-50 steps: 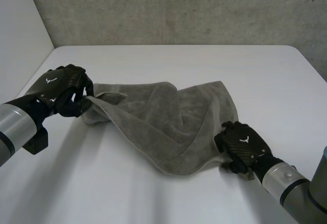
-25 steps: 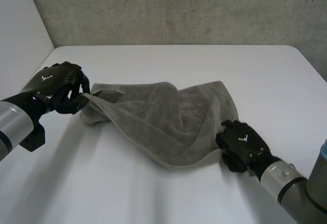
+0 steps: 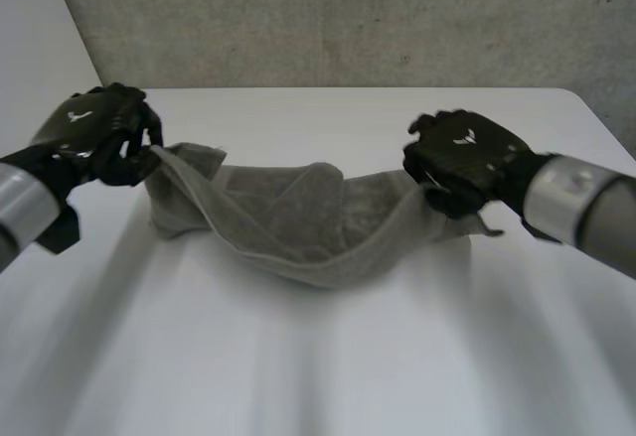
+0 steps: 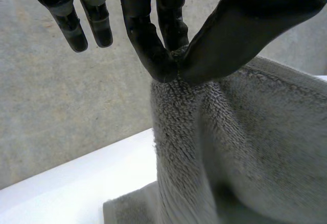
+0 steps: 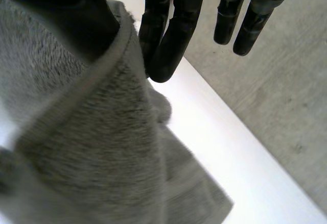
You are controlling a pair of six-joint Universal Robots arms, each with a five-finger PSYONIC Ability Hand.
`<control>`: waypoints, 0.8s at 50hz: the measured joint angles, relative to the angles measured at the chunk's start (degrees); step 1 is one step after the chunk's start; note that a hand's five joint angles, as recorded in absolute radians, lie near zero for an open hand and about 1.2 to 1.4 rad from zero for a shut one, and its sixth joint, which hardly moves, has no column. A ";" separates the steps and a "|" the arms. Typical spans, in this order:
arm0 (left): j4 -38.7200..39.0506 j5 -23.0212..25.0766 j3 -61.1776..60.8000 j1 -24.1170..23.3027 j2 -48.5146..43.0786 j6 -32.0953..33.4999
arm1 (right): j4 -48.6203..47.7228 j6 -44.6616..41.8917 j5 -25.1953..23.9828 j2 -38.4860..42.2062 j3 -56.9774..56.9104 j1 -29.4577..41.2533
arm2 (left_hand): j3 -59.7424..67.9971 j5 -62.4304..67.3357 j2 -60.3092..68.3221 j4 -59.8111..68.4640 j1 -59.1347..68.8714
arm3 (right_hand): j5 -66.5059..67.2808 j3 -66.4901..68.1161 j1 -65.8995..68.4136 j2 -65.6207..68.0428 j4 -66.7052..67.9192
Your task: Fold the towel.
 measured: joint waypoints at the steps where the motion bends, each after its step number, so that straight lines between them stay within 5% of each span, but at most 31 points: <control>1: 1.59 -0.93 1.55 -0.94 -2.44 0.03 | -0.30 -0.79 1.07 2.19 -3.05 1.02 | 0.00 0.00 0.00 0.00 0.05 | 0.00 0.00 0.01 0.00 0.00; 8: 14.86 -12.34 15.14 -6.14 -15.96 -0.20 | -10.97 -1.94 8.67 12.28 -20.99 5.91 | 0.00 0.00 0.00 0.00 0.36 | 0.00 0.00 0.02 0.00 0.00; 16: 33.91 -24.76 25.20 -7.06 -12.99 -4.97 | -32.13 9.46 14.98 4.05 -25.11 6.70 | 0.00 0.00 0.01 0.00 0.37 | 0.00 -0.01 0.04 0.00 0.00; 20: 37.42 -23.49 25.32 -6.28 -7.91 -8.29 | -33.19 15.73 12.04 -1.11 -21.90 4.81 | 0.00 0.00 0.01 0.00 0.37 | 0.35 -0.01 0.04 0.01 0.00; 26: 34.30 -14.23 20.28 -4.49 -5.25 -10.78 | -26.56 18.89 1.68 -4.65 -13.34 0.76 | 0.00 0.06 0.02 0.00 0.37 | 0.37 0.00 0.04 0.01 0.00; 32: 30.20 -8.10 10.93 -3.10 -8.09 -10.47 | -22.81 16.57 -5.71 -5.07 -3.54 -2.21 | 0.00 0.07 0.21 0.00 0.37 | 0.37 0.00 0.04 0.01 0.00; 40: 29.06 -6.46 -4.30 -0.92 -12.81 -6.99 | -23.10 7.20 -11.26 -4.88 14.59 -6.72 | 0.00 0.07 0.24 0.00 0.37 | 0.37 -0.01 0.05 0.54 0.00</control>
